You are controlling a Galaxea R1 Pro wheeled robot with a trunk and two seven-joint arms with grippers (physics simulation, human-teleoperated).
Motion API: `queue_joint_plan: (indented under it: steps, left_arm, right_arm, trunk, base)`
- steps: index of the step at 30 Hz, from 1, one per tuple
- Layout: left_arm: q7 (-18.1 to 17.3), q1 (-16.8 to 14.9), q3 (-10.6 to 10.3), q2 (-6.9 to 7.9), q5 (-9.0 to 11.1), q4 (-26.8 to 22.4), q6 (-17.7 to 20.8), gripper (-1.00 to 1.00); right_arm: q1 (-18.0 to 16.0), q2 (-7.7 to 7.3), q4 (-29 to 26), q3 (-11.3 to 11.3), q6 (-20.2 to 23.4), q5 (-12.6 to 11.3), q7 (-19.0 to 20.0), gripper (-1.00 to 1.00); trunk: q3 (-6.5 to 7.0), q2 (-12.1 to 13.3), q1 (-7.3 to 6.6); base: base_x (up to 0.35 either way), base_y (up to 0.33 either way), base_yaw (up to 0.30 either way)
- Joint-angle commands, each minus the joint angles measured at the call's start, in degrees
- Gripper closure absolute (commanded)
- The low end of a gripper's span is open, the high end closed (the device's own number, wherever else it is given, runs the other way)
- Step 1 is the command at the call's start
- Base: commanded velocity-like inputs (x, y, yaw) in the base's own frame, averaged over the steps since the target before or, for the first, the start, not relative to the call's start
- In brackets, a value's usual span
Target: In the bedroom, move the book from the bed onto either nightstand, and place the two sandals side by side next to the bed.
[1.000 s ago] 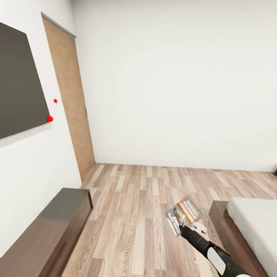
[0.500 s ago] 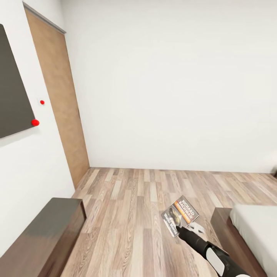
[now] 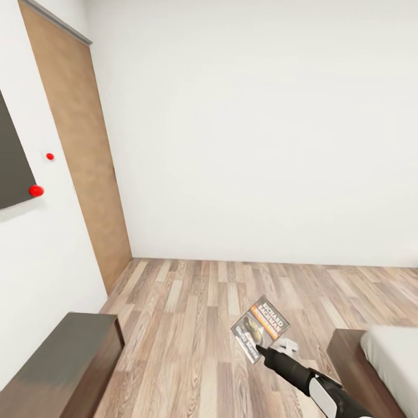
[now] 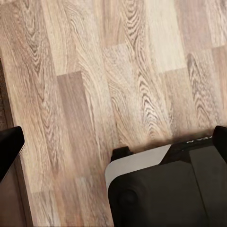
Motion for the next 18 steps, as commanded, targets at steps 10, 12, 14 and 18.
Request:
queue_joint_plan:
  steps: [10,12,14,18]
  left_arm:
    - [0.2,0.0,-0.5,-0.01,0.5,0.1,-0.2,-1.0]
    - [0.2,0.0,-0.5,-0.01,0.5,0.1,-0.2,-1.0]
    - [0.2,0.0,-0.5,-0.01,0.5,0.1,-0.3,-1.0]
    - [0.2,0.0,-0.5,-0.01,0.5,0.1,-0.2,-1.0]
  right_arm:
    - [1.6,-0.44,3.1,0.3,0.7,-0.9,4.0,1.0]
    - [1.7,-0.5,3.3,0.3,0.7,-0.8,5.4,1.0]
    - [1.7,-0.58,3.6,0.3,0.7,-0.8,6.6,1.0]
    - [1.8,-0.64,3.9,0.2,0.7,-0.8,7.5,1.0]
  trunk:
    - [-0.01,0.0,0.05]
    - [-0.01,0.0,0.05]
    - [-0.01,0.0,0.05]
    - [-0.01,0.0,0.05]
  base:
    - [0.34,0.027,0.0]
    - [0.34,0.027,0.0]
    - [0.34,0.018,0.0]
    - [0.34,0.008,0.0]
